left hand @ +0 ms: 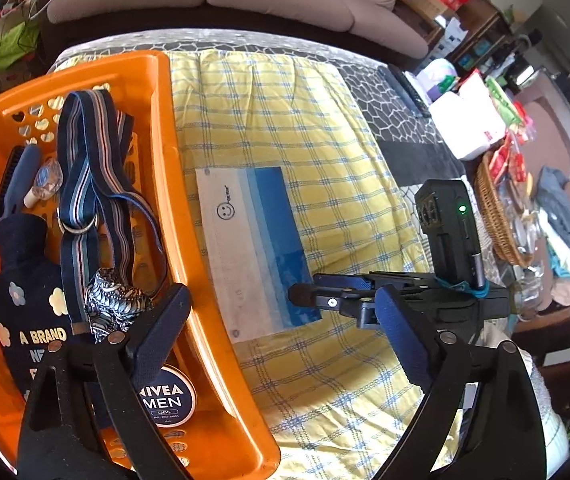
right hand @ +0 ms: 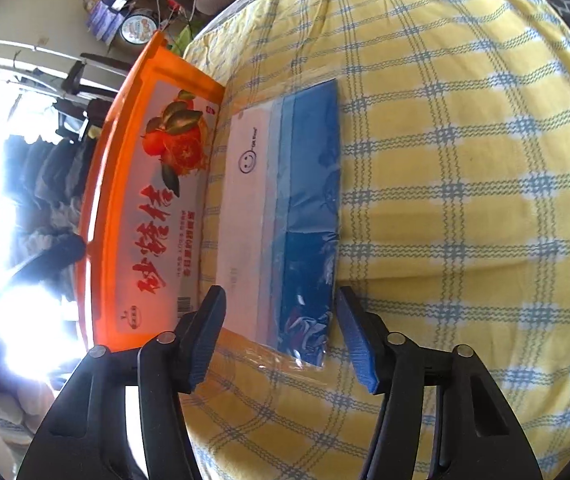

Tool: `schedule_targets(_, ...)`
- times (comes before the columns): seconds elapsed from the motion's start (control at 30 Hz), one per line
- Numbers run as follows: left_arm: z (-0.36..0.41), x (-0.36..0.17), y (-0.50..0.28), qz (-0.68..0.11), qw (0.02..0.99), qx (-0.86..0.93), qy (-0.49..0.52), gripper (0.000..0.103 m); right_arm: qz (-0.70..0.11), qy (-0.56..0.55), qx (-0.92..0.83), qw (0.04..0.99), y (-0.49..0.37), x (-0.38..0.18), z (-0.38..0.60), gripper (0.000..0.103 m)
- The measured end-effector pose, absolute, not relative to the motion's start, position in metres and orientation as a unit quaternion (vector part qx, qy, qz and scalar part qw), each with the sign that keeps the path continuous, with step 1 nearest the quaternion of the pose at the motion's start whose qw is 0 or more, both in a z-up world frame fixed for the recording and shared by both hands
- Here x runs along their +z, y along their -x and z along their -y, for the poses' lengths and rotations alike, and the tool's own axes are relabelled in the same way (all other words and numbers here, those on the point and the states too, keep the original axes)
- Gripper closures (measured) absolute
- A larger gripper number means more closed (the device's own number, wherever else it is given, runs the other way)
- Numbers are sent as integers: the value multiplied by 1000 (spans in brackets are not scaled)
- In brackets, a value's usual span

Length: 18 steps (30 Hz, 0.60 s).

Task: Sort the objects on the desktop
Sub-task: 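Move the right tool to the blue-and-white plastic packet and grasp its edge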

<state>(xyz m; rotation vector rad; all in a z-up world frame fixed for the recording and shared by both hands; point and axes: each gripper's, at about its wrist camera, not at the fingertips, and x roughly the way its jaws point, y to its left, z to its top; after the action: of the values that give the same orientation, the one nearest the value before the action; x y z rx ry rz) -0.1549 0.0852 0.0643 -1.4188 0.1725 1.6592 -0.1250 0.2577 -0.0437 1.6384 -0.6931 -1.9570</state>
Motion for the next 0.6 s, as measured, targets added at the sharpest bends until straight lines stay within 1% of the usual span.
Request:
schedule_targets(0.03, -84, 63, 156, -67, 457, 673, 578, 14, 265, -598, -713, 252, 125, -44, -257, 49)
schedule_targets(0.1, -80, 59, 157, -57, 457, 669, 584, 15, 278, -593, -708, 266, 124, -43, -254, 52)
schedule_targets(0.2, -77, 52, 160, -51, 452, 666, 591, 21, 278, -594, -703, 274, 126, -44, -250, 53)
schedule_targets(0.33, -73, 47, 162, -46, 451, 663, 595, 23, 309, -590, -691, 282, 133, -48, -246, 53)
schedule_targets(0.47, -68, 46, 167, -41, 445, 666, 597, 33, 346, -574, -678, 302, 144, -46, -239, 57)
schedule_targets(0.57, -62, 44, 175, -35, 439, 668, 600, 34, 335, -584, -676, 299, 150, -48, -228, 58)
schedule_targets(0.6, -59, 44, 178, -25, 439, 666, 603, 34, 329, -591, -674, 297, 152, -50, -225, 60)
